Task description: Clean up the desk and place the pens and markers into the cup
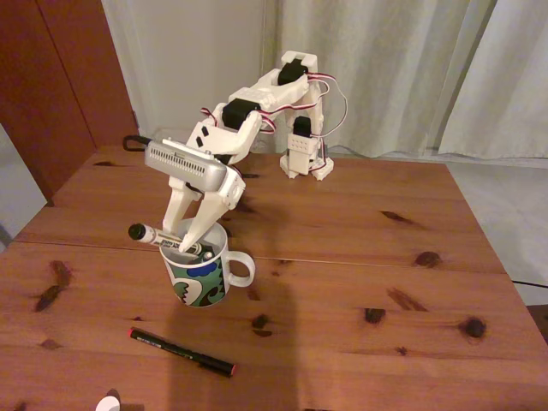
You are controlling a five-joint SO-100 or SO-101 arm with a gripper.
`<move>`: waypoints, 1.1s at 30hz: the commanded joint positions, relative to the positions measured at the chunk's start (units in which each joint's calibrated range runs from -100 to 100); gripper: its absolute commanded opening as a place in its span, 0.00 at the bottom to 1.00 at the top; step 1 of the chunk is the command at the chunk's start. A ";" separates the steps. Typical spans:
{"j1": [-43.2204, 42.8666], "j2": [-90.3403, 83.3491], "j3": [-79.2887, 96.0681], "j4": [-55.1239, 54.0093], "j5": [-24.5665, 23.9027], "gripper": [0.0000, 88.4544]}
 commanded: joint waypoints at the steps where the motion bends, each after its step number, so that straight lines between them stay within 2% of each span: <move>1: 0.03 -0.55 -0.41 -1.46 0.29 0.01; 5: 0.03 -0.55 -0.41 -1.46 0.24 0.03; 10: 0.11 -0.55 -0.41 -1.46 0.24 0.20; 13: 0.11 -0.72 -0.41 -1.20 0.29 0.26; 22: 0.11 -1.21 -0.41 -0.77 -0.08 0.27; 28: 0.11 -3.53 -1.85 -1.55 -0.29 0.24; 33: 0.03 -11.22 -0.86 -0.60 -0.39 0.00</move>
